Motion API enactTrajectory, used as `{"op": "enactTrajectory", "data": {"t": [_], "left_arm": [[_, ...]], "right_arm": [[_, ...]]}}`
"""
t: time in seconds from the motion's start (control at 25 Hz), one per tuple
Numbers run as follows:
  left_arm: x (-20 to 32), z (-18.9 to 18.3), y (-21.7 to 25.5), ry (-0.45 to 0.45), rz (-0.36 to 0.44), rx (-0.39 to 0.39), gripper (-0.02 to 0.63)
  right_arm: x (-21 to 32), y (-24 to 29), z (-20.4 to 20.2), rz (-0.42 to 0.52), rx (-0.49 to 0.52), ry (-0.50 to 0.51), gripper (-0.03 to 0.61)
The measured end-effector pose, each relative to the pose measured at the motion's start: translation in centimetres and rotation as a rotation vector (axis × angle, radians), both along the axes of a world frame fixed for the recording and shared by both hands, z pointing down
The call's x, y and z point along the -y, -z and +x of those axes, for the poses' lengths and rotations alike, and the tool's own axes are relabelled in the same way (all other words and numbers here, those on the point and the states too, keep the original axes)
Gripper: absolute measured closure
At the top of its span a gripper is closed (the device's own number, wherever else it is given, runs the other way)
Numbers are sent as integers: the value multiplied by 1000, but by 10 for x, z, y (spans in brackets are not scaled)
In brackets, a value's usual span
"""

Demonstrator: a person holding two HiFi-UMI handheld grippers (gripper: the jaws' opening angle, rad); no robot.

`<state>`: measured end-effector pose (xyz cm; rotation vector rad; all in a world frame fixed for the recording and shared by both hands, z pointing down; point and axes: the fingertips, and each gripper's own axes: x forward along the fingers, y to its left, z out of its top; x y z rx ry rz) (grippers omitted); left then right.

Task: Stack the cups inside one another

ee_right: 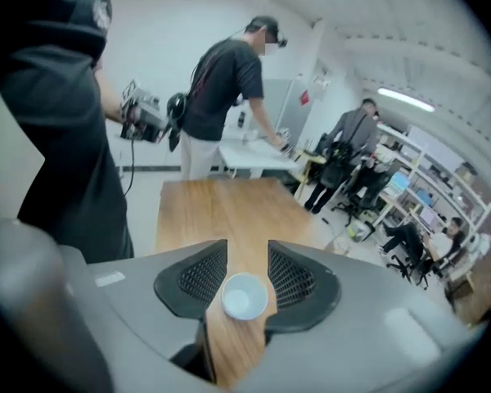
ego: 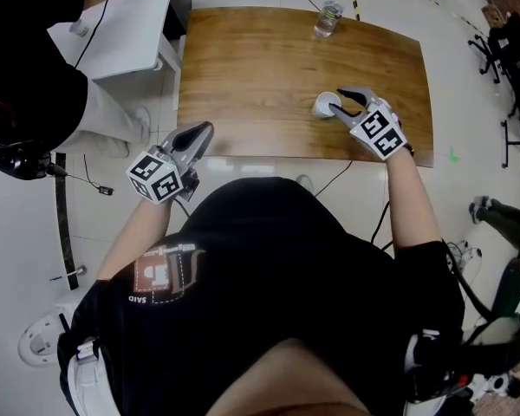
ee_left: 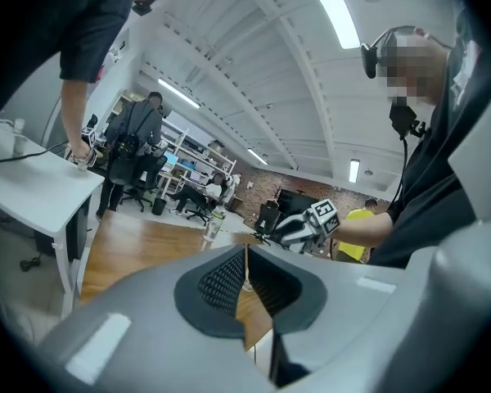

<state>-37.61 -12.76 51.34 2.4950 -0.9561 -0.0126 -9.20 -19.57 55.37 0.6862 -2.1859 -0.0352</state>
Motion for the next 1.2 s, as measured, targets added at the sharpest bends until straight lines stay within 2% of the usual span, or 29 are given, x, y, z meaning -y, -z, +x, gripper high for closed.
{"op": "enactTrajectory", "data": {"t": [0.12, 0.2, 0.28, 0.36, 0.44, 0.56, 0.88, 1.0, 1.2], "left_arm": [[5, 7, 6, 0, 22, -16, 603], [10, 17, 18, 6, 55, -29, 603], [13, 29, 33, 16, 89, -37, 603], [13, 44, 46, 31, 114, -39, 603], [12, 61, 56, 61, 133, -39, 603], [4, 91, 62, 109, 139, -46, 603], [-34, 165, 35, 199, 67, -38, 603], [-40, 170, 30, 202, 54, -17, 603], [-42, 151, 25, 194, 55, 4, 603]], "right_arm": [[7, 95, 19, 144, 325, -148, 443], [1, 143, 43, 206, 525, -218, 482], [-8, 168, 73, 229, 674, -271, 509], [-20, 171, 106, 223, 751, -313, 535], [-29, 157, 139, 202, 772, -348, 546], [-45, 115, 179, 132, 752, -378, 563], [-84, 14, 248, -70, 746, -434, 565], [-83, 6, 258, -92, 786, -466, 566], [-79, 2, 259, -104, 861, -541, 566]]}}
